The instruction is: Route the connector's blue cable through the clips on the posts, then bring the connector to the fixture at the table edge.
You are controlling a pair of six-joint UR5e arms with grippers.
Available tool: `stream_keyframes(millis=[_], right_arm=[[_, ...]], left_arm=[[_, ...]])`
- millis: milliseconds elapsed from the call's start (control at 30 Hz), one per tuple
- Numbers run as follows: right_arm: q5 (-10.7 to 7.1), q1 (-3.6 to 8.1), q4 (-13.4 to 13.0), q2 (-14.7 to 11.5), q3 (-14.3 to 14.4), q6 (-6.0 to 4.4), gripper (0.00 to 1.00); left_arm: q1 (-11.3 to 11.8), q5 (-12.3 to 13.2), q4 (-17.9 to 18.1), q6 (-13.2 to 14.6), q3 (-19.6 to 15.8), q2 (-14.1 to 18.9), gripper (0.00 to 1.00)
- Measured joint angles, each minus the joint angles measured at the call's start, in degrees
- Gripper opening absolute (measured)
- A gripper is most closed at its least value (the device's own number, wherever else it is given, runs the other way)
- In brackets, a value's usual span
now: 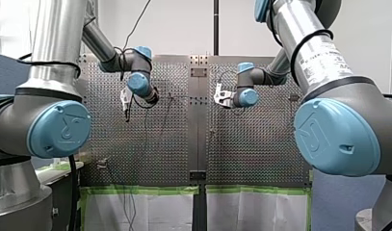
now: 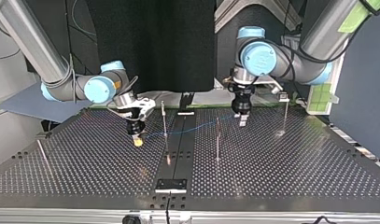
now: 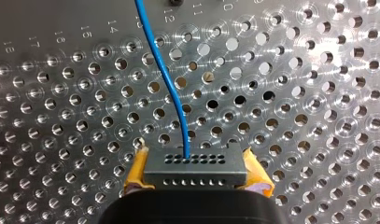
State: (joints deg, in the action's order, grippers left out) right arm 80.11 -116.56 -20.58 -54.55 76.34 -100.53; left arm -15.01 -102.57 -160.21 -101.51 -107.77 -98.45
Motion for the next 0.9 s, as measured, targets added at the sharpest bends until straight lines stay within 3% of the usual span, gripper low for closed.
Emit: stream_keyframes(millis=[533, 733, 900], right_arm=[[-0.03, -0.02, 0.09, 0.00, 0.00, -0.08, 0.00], [-0.03, -0.02, 0.09, 0.00, 0.00, -0.12, 0.00], [-0.02, -0.03, 0.06, 0.00, 0.00, -0.12, 0.00]], left_arm=[[-2.81, 2.97, -1.59, -0.86, -0.09, 3.68, 1.00], [-3.59, 2.94, -1.98, -0.63, -0.19, 3.75, 1.00], [-4.08, 1.43, -1.20, -0.13, -1.28, 3.76, 1.00]])
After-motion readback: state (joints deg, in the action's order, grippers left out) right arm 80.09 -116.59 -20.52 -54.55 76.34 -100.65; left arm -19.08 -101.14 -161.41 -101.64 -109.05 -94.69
